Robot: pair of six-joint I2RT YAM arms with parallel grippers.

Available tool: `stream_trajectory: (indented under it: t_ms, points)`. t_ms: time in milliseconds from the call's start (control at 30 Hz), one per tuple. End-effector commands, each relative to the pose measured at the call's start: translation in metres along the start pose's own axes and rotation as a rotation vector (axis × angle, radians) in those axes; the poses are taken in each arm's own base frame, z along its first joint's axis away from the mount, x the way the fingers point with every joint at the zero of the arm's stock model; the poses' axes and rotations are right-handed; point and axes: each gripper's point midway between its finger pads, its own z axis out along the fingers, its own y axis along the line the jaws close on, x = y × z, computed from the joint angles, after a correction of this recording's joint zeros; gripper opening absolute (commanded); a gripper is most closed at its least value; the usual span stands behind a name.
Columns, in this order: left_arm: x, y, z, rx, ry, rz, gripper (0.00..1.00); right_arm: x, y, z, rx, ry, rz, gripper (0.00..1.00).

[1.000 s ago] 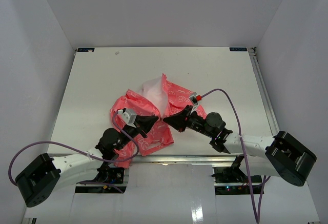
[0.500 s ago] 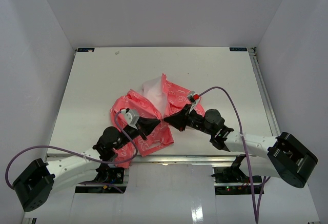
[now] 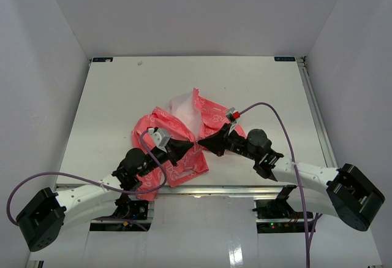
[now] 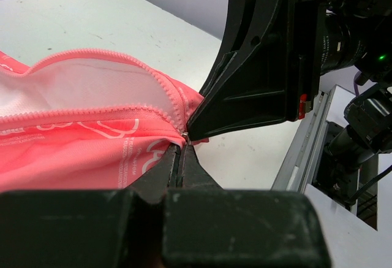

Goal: Zip up the jacket

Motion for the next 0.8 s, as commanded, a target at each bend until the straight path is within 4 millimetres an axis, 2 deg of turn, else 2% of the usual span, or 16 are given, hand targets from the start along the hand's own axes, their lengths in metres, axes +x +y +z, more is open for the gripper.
stream_trajectory:
  t_ms: [0,167,300,533,667,767]
  points:
    - [0.025,-0.010,-0.004,0.050,0.109,-0.020,0.00,-0.060,0.027,0.003,-0.093,-0.176,-0.082,0.08]
    - [0.025,-0.002,-0.001,0.002,0.113,-0.032,0.00,-0.059,0.029,0.005,-0.113,-0.160,-0.092,0.08]
    - [0.020,0.000,0.001,-0.010,0.089,-0.039,0.16,-0.049,0.037,0.001,-0.170,-0.132,-0.098,0.08]
    - [0.016,0.001,0.002,-0.016,0.058,-0.050,0.31,-0.026,0.037,0.001,-0.201,-0.068,-0.082,0.08]
    - [0.008,-0.001,0.001,-0.008,0.023,-0.048,0.31,-0.021,0.035,0.003,-0.201,-0.054,-0.077,0.08]
    - [0.003,-0.002,-0.001,-0.005,0.004,-0.041,0.23,-0.018,0.033,0.003,-0.193,-0.048,-0.076,0.08]
